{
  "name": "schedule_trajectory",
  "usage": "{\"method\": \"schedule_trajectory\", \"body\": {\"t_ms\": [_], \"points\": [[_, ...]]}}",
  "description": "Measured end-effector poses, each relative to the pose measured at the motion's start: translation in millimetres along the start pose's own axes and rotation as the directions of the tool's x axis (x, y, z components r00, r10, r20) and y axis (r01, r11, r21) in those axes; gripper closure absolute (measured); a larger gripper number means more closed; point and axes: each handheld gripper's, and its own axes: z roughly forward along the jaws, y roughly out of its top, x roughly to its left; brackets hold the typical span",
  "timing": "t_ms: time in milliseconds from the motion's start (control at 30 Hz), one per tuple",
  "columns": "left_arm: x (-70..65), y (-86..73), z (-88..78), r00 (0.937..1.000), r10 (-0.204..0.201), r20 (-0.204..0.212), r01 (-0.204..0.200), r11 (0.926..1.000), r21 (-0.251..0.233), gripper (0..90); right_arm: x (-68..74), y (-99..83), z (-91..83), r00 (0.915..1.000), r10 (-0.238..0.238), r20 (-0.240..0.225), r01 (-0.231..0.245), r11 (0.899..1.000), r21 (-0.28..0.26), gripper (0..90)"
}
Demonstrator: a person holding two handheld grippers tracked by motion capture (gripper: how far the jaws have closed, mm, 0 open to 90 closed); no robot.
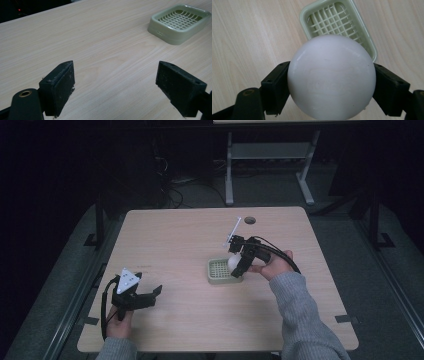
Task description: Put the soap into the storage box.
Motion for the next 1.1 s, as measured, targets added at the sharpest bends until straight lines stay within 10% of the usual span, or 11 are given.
{"method": "schedule_trajectory", "body": {"t_ms": [1100], "points": [[1.6,0.1,-0.9,1.0000,0.003,0.000,-0.003,1.0000,-0.001,15.2,-13.1,29.4,29.6,0.9998,-0.015,-0.015,0.015,0.999,0.036,22.1]]}}
